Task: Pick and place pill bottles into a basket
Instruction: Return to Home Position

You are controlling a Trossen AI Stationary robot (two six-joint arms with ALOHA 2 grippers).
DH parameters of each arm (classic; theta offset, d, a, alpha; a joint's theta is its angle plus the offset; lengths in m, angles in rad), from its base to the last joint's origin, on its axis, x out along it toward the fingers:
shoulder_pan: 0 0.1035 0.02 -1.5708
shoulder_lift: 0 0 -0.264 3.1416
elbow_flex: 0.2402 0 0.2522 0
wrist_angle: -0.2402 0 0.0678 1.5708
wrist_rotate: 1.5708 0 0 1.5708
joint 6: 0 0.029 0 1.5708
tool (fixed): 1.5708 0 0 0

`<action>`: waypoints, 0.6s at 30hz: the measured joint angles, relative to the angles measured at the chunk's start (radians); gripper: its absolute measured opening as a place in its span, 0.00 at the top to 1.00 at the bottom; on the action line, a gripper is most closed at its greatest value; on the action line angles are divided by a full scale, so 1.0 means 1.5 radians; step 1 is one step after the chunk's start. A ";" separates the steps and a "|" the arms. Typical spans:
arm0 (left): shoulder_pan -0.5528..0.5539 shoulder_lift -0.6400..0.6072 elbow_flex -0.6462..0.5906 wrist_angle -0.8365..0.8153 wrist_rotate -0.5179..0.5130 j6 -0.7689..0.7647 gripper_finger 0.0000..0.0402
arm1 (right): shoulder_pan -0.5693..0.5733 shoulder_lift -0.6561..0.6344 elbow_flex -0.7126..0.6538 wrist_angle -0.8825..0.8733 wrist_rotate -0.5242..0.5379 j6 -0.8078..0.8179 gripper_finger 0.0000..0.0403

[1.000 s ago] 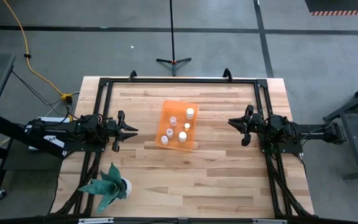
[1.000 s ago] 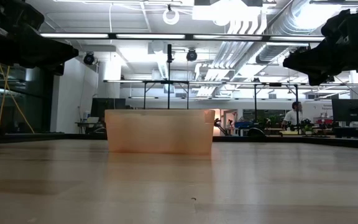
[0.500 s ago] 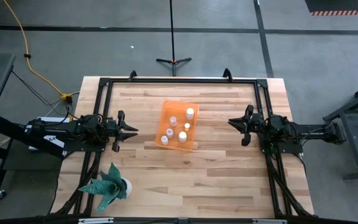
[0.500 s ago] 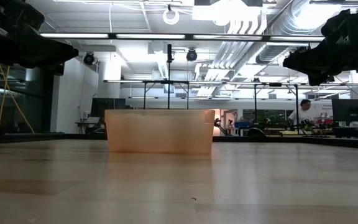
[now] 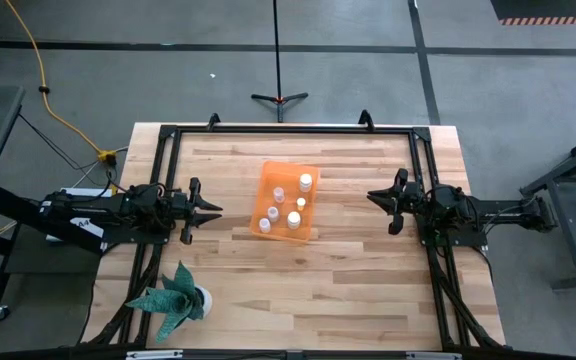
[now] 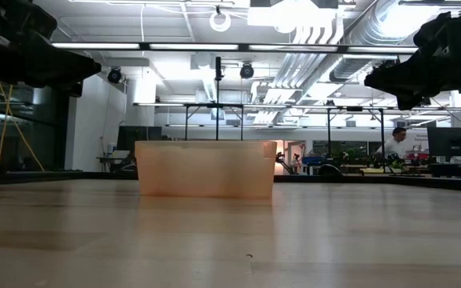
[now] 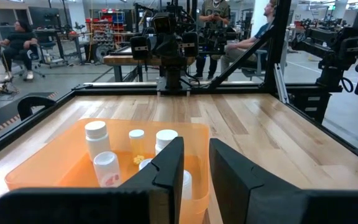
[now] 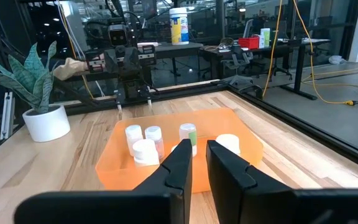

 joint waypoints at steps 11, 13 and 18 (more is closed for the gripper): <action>0.000 0.000 0.000 0.000 0.000 0.000 0.72 | 0.000 0.000 0.000 0.000 0.000 0.000 0.88; 0.000 0.000 0.000 0.000 0.000 0.000 0.72 | 0.000 0.000 0.000 0.000 0.000 0.000 0.88; 0.000 0.000 0.000 0.000 0.000 0.000 0.72 | 0.000 0.000 0.000 0.000 0.000 0.000 0.90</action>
